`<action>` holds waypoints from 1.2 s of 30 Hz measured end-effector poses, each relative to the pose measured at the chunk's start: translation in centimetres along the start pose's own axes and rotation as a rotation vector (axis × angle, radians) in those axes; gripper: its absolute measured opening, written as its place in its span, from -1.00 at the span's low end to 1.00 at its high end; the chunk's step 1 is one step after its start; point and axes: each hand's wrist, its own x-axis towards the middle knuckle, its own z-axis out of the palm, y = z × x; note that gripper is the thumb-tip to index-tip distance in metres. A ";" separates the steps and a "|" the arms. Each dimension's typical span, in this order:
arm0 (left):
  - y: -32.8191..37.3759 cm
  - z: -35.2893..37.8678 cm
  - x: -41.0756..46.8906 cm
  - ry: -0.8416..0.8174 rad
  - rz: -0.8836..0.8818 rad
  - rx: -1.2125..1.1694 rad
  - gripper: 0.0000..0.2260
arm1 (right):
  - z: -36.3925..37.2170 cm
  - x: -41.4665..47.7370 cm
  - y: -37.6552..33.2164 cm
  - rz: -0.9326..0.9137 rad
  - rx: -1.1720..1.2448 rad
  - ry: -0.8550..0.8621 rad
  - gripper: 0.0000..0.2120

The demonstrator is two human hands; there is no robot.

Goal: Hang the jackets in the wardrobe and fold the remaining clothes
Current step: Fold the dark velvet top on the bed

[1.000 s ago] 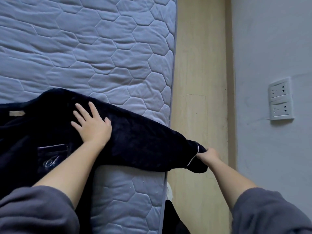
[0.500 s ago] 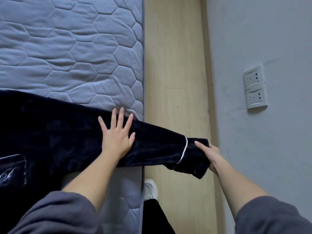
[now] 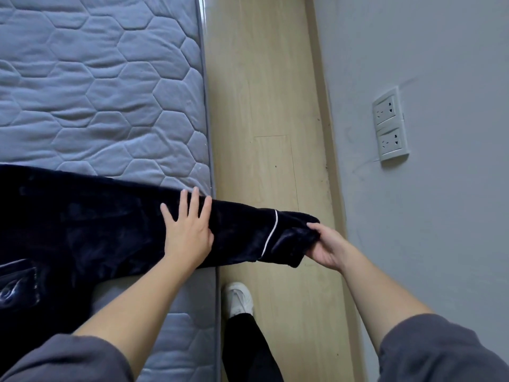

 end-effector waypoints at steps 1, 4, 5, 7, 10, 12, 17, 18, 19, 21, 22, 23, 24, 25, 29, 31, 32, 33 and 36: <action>-0.2 0.1 -0.5 -0.013 -0.045 -0.023 -0.35 | 0.1 -0.2 -0.1 -0.008 0.098 -0.051 -0.76; -1.1 1.0 -1.4 -0.055 -0.098 -0.040 -0.35 | 0.6 0.0 0.1 -0.023 0.262 -0.141 -0.76; -1.3 1.3 -1.5 -0.054 -0.089 -0.034 -0.35 | 0.9 0.4 0.3 -0.033 0.256 -0.159 -0.71; -1.6 1.4 -1.4 -0.037 -0.074 -0.033 -0.36 | 1.7 1.2 0.9 -0.057 0.121 -0.167 -0.62; -1.7 1.7 -1.2 -0.010 -0.066 -0.042 -0.37 | 2.7 2.5 1.9 -0.072 -0.213 -0.083 -0.74; -1.8 2.0 -1.1 -0.003 -0.054 -0.037 -0.38 | 3.1 3.4 2.5 -0.045 -0.439 0.012 -0.82; -2.5 1.9 -1.1 0.023 -0.095 -0.044 -0.35 | 1.2 4.6 1.7 -0.144 -0.459 0.402 -0.74; -2.7 1.9 -1.0 0.034 -0.130 -0.058 -0.33 | 0.3 4.5 1.3 -0.154 -0.383 0.466 -0.71; -3.0 2.0 -0.8 0.045 -0.158 -0.076 -0.31 | -0.4 4.3 1.0 -0.150 -0.325 0.500 -0.70; -3.4 2.5 -0.6 0.067 -0.171 -0.093 -0.30 | -0.8 4.0 1.2 -0.139 -0.262 0.500 -0.69; -3.4 2.8 -0.4 0.088 -0.164 -0.096 -0.30 | -0.6 4.2 1.5 -0.139 -0.226 0.485 -0.70; -3.3 3.2 -0.3 0.111 -0.149 -0.097 -0.31 | -0.2 4.4 1.9 -0.129 -0.176 0.462 -0.72; -3.1 3.6 -0.1 0.131 -0.119 -0.090 -0.32 | 0.1 4.6 2.4 -0.108 -0.126 0.440 -0.74; -2.8 4.0 -0.1 0.145 -0.075 -0.070 -0.35 | 0.3 5.0 2.7 -0.092 -0.094 0.435 -0.76; -2.7 5.8 0.6 0.181 0.049 0.038 -0.37 | -0.3 6.6 4.2 -0.068 -0.053 0.440 -0.72; -2.8 6.6 1.0 0.212 0.043 0.055 -0.38 | -0.5 7.2 4.6 -0.054 -0.117 0.402 -0.53; -2.8 6.9 1.1 0.226 0.041 0.060 -0.38 | -0.5 7.4 4.8 -0.062 -0.174 0.369 -0.45; -2.9 7.1 1.1 0.239 0.042 0.061 -0.38 | -0.5 7.6 5.0 -0.095 -0.241 0.326 -0.43; -3.0 7.2 1.1 0.279 0.057 0.048 -0.39 | -0.7 7.8 5.8 -0.225 -0.418 0.237 -0.53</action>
